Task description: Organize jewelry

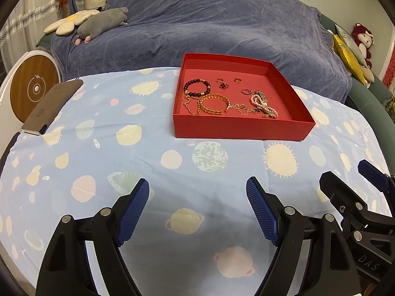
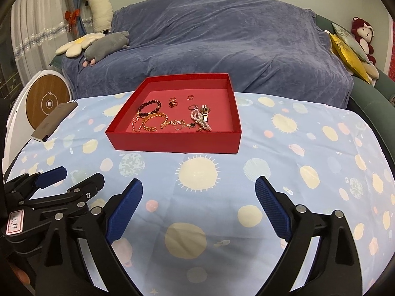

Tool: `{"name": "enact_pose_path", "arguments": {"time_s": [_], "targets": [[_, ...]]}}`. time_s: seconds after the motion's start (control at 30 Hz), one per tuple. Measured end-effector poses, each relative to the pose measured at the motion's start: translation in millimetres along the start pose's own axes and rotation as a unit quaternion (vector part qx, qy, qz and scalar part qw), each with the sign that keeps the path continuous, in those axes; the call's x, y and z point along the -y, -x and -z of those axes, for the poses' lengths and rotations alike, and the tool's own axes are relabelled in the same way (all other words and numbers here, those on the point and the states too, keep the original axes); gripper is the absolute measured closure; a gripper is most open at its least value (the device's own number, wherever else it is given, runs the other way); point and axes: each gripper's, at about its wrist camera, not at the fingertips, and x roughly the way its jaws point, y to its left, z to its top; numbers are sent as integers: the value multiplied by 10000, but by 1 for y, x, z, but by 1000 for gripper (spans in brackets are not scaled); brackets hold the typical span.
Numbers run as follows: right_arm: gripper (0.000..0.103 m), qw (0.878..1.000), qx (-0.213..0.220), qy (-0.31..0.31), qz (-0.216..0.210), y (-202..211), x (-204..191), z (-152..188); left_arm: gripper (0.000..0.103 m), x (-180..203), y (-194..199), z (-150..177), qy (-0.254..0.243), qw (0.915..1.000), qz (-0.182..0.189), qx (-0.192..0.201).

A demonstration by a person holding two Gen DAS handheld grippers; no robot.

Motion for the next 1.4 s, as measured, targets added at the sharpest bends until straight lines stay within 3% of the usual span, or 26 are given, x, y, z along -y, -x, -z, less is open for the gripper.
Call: {"name": "enact_pose_path", "arguments": {"time_s": [0.4,0.53,1.4], "targets": [[10,9999,-24,-98,40,-1,10,5,24,10,3,1,-161,9996,-187,136],[10,9999,-6,-105,59,0,11,5,18,12,5,1,-140,9992,-332,182],[10,9999,46,-136,72,4,14,8,18,16,9,3,-222,9985,-430,263]]}}
